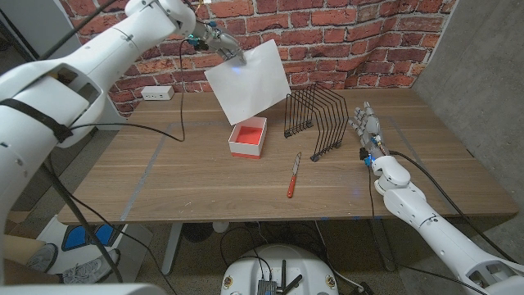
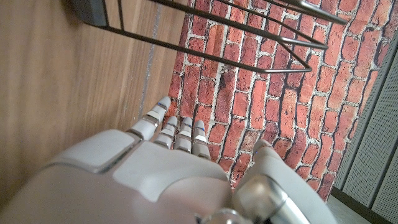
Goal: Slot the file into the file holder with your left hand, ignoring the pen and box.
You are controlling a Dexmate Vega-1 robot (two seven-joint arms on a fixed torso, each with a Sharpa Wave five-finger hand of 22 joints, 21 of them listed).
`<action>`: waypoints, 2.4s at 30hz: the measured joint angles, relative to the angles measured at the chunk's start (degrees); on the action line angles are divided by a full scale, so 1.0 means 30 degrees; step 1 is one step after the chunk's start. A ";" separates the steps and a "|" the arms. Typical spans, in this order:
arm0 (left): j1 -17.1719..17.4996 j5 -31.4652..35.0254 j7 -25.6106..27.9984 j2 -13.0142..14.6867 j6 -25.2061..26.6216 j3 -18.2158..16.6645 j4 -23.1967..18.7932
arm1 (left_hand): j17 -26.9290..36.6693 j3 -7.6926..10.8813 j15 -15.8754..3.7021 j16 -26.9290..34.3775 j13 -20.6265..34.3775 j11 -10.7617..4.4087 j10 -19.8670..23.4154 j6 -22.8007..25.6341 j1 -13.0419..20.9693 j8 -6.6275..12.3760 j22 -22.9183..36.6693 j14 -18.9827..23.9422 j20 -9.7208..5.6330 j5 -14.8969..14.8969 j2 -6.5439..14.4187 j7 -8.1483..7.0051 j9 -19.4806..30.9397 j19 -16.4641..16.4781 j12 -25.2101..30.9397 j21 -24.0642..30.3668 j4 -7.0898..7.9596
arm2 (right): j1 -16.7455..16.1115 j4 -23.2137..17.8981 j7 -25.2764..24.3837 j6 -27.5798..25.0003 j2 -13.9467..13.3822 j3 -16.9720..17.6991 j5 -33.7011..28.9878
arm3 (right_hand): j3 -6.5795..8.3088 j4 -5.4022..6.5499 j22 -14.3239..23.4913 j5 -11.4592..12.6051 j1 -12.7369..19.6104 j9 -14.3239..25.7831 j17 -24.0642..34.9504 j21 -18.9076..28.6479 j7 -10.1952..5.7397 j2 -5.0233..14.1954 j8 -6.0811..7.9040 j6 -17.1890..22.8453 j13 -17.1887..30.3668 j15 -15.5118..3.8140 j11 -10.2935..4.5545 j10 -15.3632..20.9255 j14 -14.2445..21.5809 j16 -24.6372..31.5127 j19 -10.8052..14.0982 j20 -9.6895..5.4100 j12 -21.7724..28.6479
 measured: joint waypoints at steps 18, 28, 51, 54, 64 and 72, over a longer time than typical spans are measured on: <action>0.0664 0.3192 0.1225 0.0055 -0.2573 0.0178 -0.2169 | 0.0055 -0.0001 0.0028 0.0000 -0.0003 -0.0098 -0.0102 0.0030 0.0001 -0.0001 0.0000 -0.0179 0.0036 0.0000 -0.0001 -0.0374 -0.0006 -0.0169 0.0000 0.0000 0.0000 | -0.0111 -0.0008 -0.0085 0.0149 0.0038 0.0027 0.0097 | -0.0080 0.0078 0.0000 0.0000 0.0000 0.0000 0.0039 0.0000 0.0000 0.0000 0.0000 0.0000 0.0000 0.0000 0.0000 0.0000 0.0000 0.0000 0.0000 0.0000 0.0000; 0.1313 0.4416 0.1876 0.0323 -0.3623 -0.0019 -0.3293 | 0.0054 -0.0002 0.0066 0.0000 -0.0004 -0.0150 -0.0053 0.0102 0.0001 -0.0004 0.0000 -0.0273 0.0035 0.0000 0.0000 -0.0507 -0.0009 -0.0169 0.0001 0.0001 0.0000 | -0.0111 -0.0008 -0.0262 0.0153 0.0038 0.0027 0.0150 | -0.0079 0.0078 0.0000 0.0000 0.0000 0.0000 0.0038 0.0000 -0.0001 0.0000 -0.0001 0.0000 0.0000 0.0000 0.0000 0.0000 -0.0001 0.0000 0.0000 0.0000 0.0000; 0.2151 0.9855 0.4757 0.0374 -0.6727 -0.0696 -0.4031 | 0.0051 -0.0003 0.0099 0.0000 -0.0006 -0.0489 0.0003 0.0312 0.0001 -0.0016 0.0000 -0.0375 -0.0002 -0.0001 -0.0002 -0.0859 -0.0005 -0.0205 0.0001 0.0001 0.0001 | -0.0530 -0.0424 -0.0263 0.0091 -0.0219 0.0336 0.0225 | -0.0079 0.0076 0.0000 0.0000 0.0000 0.0000 0.0096 0.0000 -0.0001 0.0000 0.0000 0.0000 0.0000 -0.0001 0.0000 0.0000 0.0000 0.0000 0.0000 0.0000 0.0000; 0.2108 0.9861 0.4807 0.0338 -0.7081 -0.0918 -0.3796 | 0.0051 -0.0003 0.0100 0.0000 -0.0006 -0.0489 0.0004 0.0311 0.0001 -0.0017 0.0000 -0.0374 -0.0003 -0.0001 -0.0002 -0.0858 -0.0001 -0.0205 0.0001 0.0000 0.0001 | -0.0529 -0.0424 -0.0263 0.0053 -0.0219 0.0336 0.0229 | -0.0078 0.0076 0.0000 0.0000 0.0000 0.0000 0.0097 0.0000 0.0000 0.0000 0.0000 0.0000 0.0000 -0.0001 0.0000 0.0000 -0.0001 0.0000 0.0000 0.0000 0.0000; 0.1867 0.9529 0.5012 0.0370 -0.8182 -0.1477 -0.3285 | 0.0149 -0.0003 0.0032 0.0000 -0.0006 -0.0485 0.0003 0.0311 0.0001 -0.0017 -0.0001 -0.0441 -0.0002 -0.0002 -0.0002 -0.0858 -0.0001 -0.0205 0.0001 0.0001 0.0000 | -0.0479 -0.0370 -0.0263 -0.0010 -0.0195 0.0321 0.0234 | -0.0078 0.0075 0.0000 0.0000 0.0000 0.0000 0.0095 0.0000 -0.0001 0.0000 0.0000 0.0000 0.0000 -0.0001 0.0000 0.0000 -0.0001 0.0000 0.0000 0.0000 0.0000; 0.1842 0.9317 0.5621 0.0469 -0.9195 -0.1691 -0.3099 | 0.0148 -0.0003 0.0032 0.0000 -0.0007 -0.0604 0.0020 0.0366 0.0001 0.0072 0.0000 -0.0440 -0.0003 -0.0002 -0.0002 -0.0923 -0.0004 -0.0204 0.0001 0.0001 0.0001 | -0.0427 -0.0319 -0.0263 -0.0021 -0.0157 0.0270 0.0235 | -0.0078 0.0075 0.0000 0.0000 0.0000 0.0001 0.0094 0.0000 -0.0001 0.0000 0.0000 -0.0001 0.0000 -0.0001 0.0000 0.0000 -0.0001 0.0000 0.0000 0.0000 0.0000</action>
